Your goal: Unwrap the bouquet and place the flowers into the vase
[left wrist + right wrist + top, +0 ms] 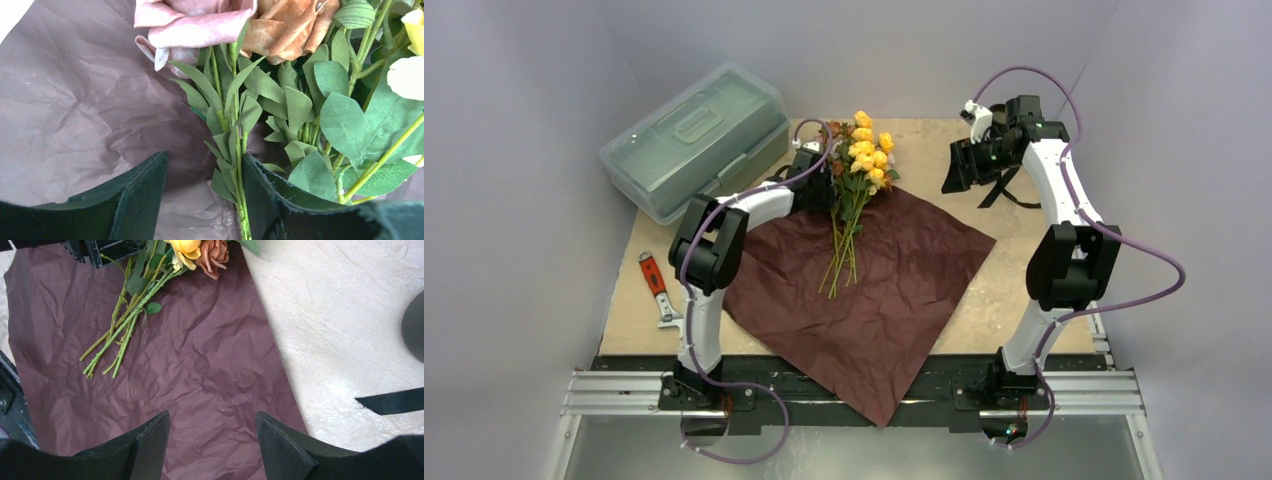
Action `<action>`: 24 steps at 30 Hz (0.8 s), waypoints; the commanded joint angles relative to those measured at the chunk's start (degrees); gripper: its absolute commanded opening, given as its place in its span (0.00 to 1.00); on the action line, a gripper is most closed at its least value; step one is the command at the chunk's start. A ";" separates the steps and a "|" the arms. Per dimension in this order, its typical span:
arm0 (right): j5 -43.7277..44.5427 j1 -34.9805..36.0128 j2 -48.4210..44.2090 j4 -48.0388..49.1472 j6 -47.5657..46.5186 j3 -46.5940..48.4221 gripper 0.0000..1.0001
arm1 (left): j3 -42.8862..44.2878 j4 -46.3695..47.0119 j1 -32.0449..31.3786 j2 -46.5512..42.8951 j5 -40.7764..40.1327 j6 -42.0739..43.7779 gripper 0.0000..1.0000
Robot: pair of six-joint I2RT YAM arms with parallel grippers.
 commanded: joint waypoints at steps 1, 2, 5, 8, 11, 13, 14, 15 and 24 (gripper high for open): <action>-1.01 0.11 -2.78 -0.85 -0.97 -0.26 0.68 | 2.45 -1.25 -0.76 0.71 -5.91 0.33 0.52; -0.91 0.11 -2.79 -0.97 -1.14 -0.26 0.68 | 2.45 -1.81 -0.71 0.47 -6.00 0.28 0.47; -0.99 0.11 -2.80 -1.39 -1.75 -0.11 0.68 | 3.61 -4.68 -0.26 -0.47 -5.96 -0.55 0.30; -0.99 0.11 -2.51 -2.03 -2.44 0.52 0.68 | 4.65 -6.48 0.41 -2.00 -4.92 -1.75 0.19; -0.95 0.11 -1.98 -2.81 -2.91 1.38 0.68 | 5.88 -7.17 0.96 -3.58 -4.20 -2.62 0.11; -1.03 0.07 -1.62 -3.25 -3.04 2.05 0.68 | 6.70 -7.37 1.36 -4.79 -3.73 -3.07 0.06; -1.15 0.11 -1.45 -3.35 -3.06 2.36 0.68 | 7.26 -7.45 1.62 -5.38 -3.11 -3.44 0.04; -1.35 0.11 -1.33 -3.48 -3.06 2.78 0.68 | 7.81 -7.61 1.88 -5.96 -2.43 -3.76 0.01; -3.04 0.11 -0.57 -3.72 -2.50 4.48 0.68 | 3.58 1.35 1.97 -14.19 3.33 -1.07 0.00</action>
